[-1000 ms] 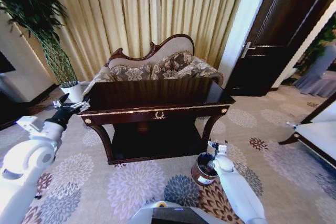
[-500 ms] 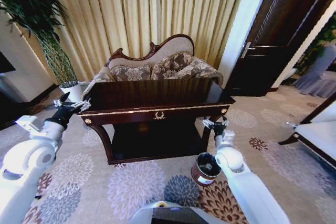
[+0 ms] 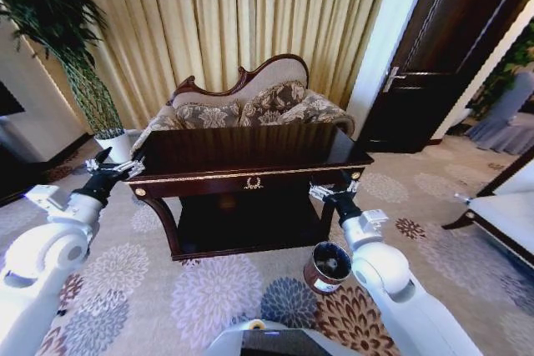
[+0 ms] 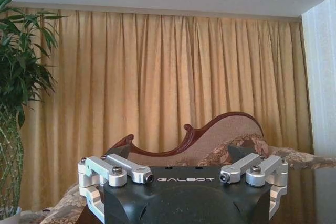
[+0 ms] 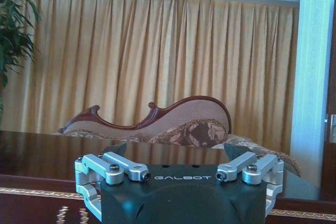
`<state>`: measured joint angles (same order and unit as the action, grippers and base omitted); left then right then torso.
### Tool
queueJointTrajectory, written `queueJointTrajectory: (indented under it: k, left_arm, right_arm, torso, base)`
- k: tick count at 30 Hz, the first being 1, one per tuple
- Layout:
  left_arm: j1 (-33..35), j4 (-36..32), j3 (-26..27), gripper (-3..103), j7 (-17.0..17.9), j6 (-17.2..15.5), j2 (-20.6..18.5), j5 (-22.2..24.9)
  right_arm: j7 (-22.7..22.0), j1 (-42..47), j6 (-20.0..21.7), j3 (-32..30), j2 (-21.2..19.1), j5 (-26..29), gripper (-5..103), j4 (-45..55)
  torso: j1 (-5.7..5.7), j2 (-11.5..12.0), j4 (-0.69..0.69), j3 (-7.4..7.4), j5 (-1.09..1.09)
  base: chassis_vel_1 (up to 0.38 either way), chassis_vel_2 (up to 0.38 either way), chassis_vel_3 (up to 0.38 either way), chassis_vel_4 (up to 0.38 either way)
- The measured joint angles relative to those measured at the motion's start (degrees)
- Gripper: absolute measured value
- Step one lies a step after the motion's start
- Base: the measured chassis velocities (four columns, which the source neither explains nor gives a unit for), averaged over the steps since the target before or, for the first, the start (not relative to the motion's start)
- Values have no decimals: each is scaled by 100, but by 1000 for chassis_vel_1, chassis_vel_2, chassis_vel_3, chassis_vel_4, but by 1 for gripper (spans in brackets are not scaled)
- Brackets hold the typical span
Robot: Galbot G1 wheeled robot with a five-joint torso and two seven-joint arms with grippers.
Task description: Move to the front of the table and place the trash on the table into the trash bin.
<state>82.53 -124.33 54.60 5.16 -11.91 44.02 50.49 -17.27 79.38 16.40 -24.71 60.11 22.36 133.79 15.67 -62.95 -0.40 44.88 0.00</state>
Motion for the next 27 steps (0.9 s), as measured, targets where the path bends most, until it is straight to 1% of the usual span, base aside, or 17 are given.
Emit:
queueJointTrajectory:
  k: [5,8,10,11,13,15,20,23,27]
  left_arm:
    - [41,-43,3,100,-9,-11,20,-17]
    - [58,-55,7,100,-17,-11,42,-38]
    - [63,-57,11,100,-19,-12,47,-41]
    - [70,-62,21,100,-24,-12,50,-43]
    - [85,-65,38,100,-31,-11,51,-45]
    - [114,-65,74,100,-36,-9,53,-46]
    - [170,-94,142,100,-47,0,60,-41]
    - [198,-107,161,100,-48,3,70,-41]
    - [215,-135,169,100,-51,4,77,-41]
  right_arm:
    - [-37,67,37,-10,-35,44,100,168]
    - [-43,97,38,-19,-73,49,100,197]
    - [-45,104,38,-22,-77,49,100,202]
    - [-46,109,38,-23,-78,44,100,204]
    - [-47,113,38,-22,-74,27,100,204]
    - [-48,119,36,-13,-57,7,100,195]
    - [-48,130,22,-8,-48,-12,100,189]
    - [-49,131,13,-9,-50,-13,100,192]
    - [-50,139,8,-10,-54,-13,100,194]
  torso:
    - [0,0,0,0,0]
    - [0,0,2,0,-1]
    - [-1,0,1,-1,-2]
    - [-3,-1,-3,-2,-1]
    - [-4,-2,-3,-2,3]
    - [-3,-1,5,-1,-4]
    - [-3,-1,-2,-1,2]
    - [-1,-1,0,-1,-3]
    - [-2,0,0,-1,0]
  base:
    - [177,-175,-156,178]
    - [228,-239,-263,241]
    - [294,-283,-276,280]
    - [294,-307,-313,280]
    - [295,-307,-259,333]
    - [311,-331,-264,384]
    - [318,-327,-338,326]
    - [345,-350,-376,346]
    - [363,-334,-366,343]
